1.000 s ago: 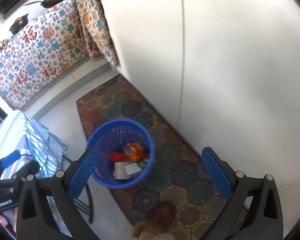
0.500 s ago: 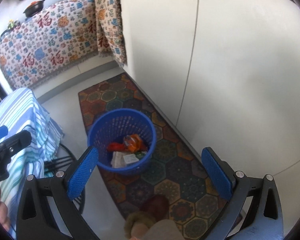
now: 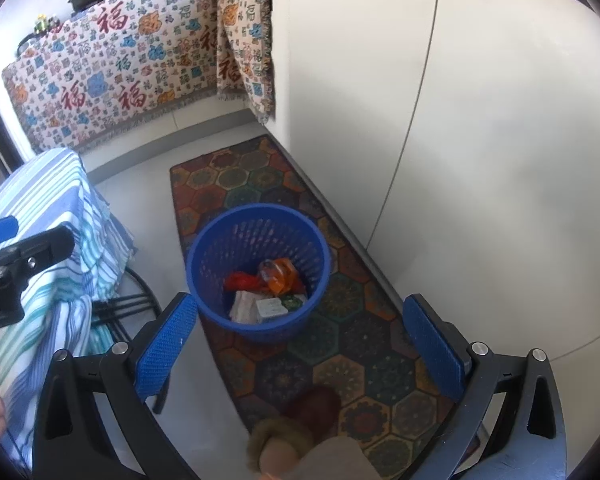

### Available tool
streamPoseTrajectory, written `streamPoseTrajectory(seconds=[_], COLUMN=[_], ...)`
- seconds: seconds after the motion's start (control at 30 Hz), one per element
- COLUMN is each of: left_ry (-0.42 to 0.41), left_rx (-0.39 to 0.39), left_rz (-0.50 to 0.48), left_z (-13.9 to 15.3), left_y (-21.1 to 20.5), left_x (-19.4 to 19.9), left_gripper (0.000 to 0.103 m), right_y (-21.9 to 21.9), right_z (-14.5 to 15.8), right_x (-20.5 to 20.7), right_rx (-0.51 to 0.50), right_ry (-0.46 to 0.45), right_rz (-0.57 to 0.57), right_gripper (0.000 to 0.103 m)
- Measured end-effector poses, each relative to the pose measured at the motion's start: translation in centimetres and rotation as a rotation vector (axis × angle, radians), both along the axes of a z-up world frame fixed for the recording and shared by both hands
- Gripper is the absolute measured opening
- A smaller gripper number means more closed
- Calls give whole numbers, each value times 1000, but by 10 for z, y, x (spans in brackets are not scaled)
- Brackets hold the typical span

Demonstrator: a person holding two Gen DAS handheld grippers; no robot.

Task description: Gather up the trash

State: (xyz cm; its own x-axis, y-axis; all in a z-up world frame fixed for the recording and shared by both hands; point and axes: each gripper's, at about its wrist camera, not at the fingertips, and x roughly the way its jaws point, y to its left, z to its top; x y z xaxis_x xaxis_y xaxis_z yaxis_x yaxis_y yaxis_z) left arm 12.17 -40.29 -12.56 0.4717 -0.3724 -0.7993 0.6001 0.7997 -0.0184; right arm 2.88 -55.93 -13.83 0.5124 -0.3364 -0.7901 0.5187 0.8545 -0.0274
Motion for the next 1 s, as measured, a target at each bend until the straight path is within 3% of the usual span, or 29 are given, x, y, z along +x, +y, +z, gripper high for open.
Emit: streamPoseTrajectory(seconds=[1.0], left_ry=[8], left_rx=[26], left_rz=[-32], left_z=[-7], left_y=[-12], left_x=[-2], left_gripper=[103], right_y=[-7], right_z=[-4], right_x=[-2], right_rx=[27], right_ry=[-1], right_rz=[-2], right_gripper=[103])
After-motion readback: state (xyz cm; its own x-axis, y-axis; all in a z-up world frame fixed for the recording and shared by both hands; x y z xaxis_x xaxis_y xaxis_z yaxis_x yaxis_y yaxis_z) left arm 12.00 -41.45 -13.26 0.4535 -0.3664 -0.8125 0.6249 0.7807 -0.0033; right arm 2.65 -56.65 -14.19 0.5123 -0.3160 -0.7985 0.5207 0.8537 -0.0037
